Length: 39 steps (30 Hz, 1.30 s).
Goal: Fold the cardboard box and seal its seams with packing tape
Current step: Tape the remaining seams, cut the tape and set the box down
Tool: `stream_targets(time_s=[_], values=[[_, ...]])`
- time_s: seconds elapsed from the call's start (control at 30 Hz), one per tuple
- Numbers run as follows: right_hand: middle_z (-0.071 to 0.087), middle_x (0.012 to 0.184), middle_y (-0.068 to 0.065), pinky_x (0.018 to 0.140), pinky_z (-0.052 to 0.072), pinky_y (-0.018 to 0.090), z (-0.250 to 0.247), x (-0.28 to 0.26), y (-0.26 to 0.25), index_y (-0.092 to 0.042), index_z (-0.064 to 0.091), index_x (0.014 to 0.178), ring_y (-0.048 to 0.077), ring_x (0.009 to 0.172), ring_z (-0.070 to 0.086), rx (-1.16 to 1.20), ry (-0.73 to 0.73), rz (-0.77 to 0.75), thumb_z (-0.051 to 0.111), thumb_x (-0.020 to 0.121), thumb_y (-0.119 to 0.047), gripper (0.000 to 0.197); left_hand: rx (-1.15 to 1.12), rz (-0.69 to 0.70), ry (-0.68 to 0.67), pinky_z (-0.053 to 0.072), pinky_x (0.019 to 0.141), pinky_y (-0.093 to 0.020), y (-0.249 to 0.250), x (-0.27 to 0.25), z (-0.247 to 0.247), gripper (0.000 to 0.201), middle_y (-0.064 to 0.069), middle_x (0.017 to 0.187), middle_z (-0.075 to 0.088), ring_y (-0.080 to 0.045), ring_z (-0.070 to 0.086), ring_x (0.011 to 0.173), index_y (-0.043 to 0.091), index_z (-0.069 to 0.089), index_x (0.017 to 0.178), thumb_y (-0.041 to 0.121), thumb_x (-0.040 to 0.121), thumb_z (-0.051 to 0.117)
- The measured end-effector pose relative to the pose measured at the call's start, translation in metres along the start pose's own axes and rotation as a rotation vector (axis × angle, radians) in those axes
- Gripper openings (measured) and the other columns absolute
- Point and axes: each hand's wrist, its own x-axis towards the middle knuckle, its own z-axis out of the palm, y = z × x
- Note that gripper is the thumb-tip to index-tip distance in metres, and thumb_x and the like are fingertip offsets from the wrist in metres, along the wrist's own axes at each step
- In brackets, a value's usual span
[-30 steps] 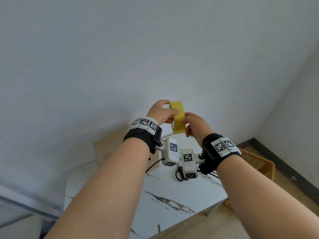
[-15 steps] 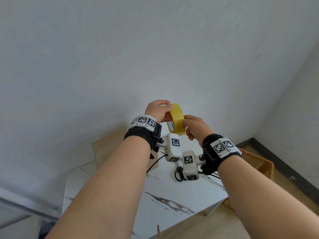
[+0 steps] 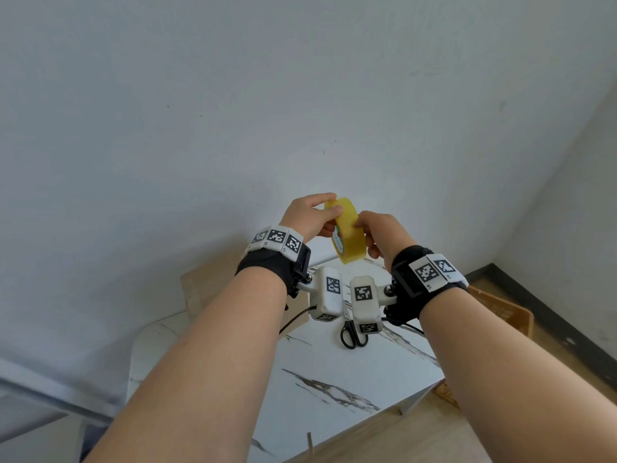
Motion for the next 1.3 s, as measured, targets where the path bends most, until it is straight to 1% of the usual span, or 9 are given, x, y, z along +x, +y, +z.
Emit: stream_targets(time_s=[0.2, 0.37, 0.53, 0.63, 0.77, 0.83, 0.97, 1.1, 1.3], values=[[0.041, 0.063, 0.01, 0.049, 0.029, 0.027, 0.004, 0.001, -0.002, -0.008, 0.044, 0.068, 0.02, 0.048, 0.032, -0.028, 0.024, 0.08, 0.046, 0.084, -0.006, 0.016, -0.02, 0.004, 0.028, 0.061, 0.07, -0.03, 0.003, -0.003, 0.005, 0.042, -0.016, 0.09, 0.068, -0.022, 0.067, 0.066, 0.014, 0.058, 0.129, 0.011, 0.088, 0.066], [0.034, 0.06, 0.007, 0.045, 0.024, 0.025, 0.003, -0.002, 0.003, -0.009, 0.046, 0.065, 0.018, 0.046, 0.027, 0.017, -0.01, -0.032, 0.039, 0.078, 0.004, 0.02, -0.059, -0.008, 0.029, 0.061, 0.069, -0.03, 0.004, -0.003, 0.006, 0.043, -0.018, 0.093, 0.067, -0.023, 0.066, 0.067, 0.011, 0.056, 0.131, 0.01, 0.089, 0.065], [0.039, 0.06, 0.005, 0.045, 0.028, 0.025, -0.001, 0.001, 0.007, -0.01, 0.062, 0.078, 0.018, 0.049, 0.031, -0.005, -0.029, -0.036, 0.04, 0.077, 0.007, 0.028, -0.065, -0.019, 0.021, 0.061, 0.068, -0.03, 0.003, -0.001, 0.007, 0.044, -0.018, 0.094, 0.067, -0.023, 0.067, 0.068, 0.01, 0.055, 0.132, 0.01, 0.089, 0.065], [0.047, 0.064, 0.005, 0.049, 0.034, 0.026, -0.004, -0.001, 0.013, -0.01, 0.069, 0.098, 0.018, 0.055, 0.038, -0.092, -0.056, -0.082, 0.041, 0.073, 0.011, 0.042, -0.103, -0.044, 0.039, 0.06, 0.066, -0.031, 0.004, 0.003, 0.008, 0.044, -0.015, 0.085, 0.065, -0.023, 0.064, 0.065, 0.004, 0.054, 0.132, 0.01, 0.09, 0.064], [0.051, 0.076, 0.011, 0.057, 0.04, 0.029, -0.004, 0.005, 0.01, -0.011, 0.067, 0.102, 0.022, 0.063, 0.045, -0.1, -0.053, 0.022, 0.045, 0.081, 0.003, 0.034, -0.156, -0.072, 0.083, 0.059, 0.061, -0.029, 0.003, 0.007, 0.006, 0.04, -0.013, 0.078, 0.063, -0.022, 0.063, 0.065, -0.002, 0.053, 0.13, 0.01, 0.093, 0.06], [0.051, 0.082, 0.014, 0.061, 0.042, 0.031, -0.005, 0.007, 0.008, -0.011, 0.065, 0.108, 0.023, 0.062, 0.046, -0.068, -0.056, 0.069, 0.048, 0.086, 0.0, 0.03, -0.187, -0.084, 0.092, 0.06, 0.062, -0.031, 0.001, 0.007, 0.005, 0.037, -0.013, 0.079, 0.062, -0.024, 0.064, 0.067, -0.003, 0.054, 0.129, 0.013, 0.095, 0.057], [0.048, 0.071, 0.009, 0.056, 0.042, 0.028, -0.007, 0.004, 0.014, -0.003, 0.068, 0.103, 0.018, 0.058, 0.042, 0.145, -0.058, -0.042, 0.052, 0.086, 0.0, 0.023, -0.107, -0.05, 0.035, 0.059, 0.074, -0.035, 0.002, 0.004, 0.005, 0.039, -0.015, 0.092, 0.066, -0.027, 0.065, 0.074, 0.008, 0.056, 0.131, 0.024, 0.095, 0.057], [0.052, 0.073, 0.006, 0.053, 0.038, 0.026, -0.006, 0.009, 0.011, -0.003, 0.065, 0.095, 0.018, 0.056, 0.042, 0.185, -0.033, -0.018, 0.055, 0.087, -0.004, 0.013, -0.034, -0.018, -0.044, 0.057, 0.078, -0.034, 0.005, -0.001, 0.01, 0.046, -0.014, 0.101, 0.068, -0.024, 0.065, 0.075, 0.017, 0.057, 0.132, 0.016, 0.088, 0.067], [0.063, 0.092, 0.004, 0.067, 0.043, 0.026, -0.008, 0.012, 0.009, -0.009, 0.068, 0.098, 0.015, 0.078, 0.057, 0.02, -0.024, -0.049, 0.056, 0.088, -0.01, 0.015, -0.068, 0.006, -0.001, 0.058, 0.083, -0.037, 0.001, -0.001, 0.01, 0.046, -0.019, 0.102, 0.069, -0.026, 0.067, 0.075, 0.014, 0.057, 0.132, 0.013, 0.087, 0.068]])
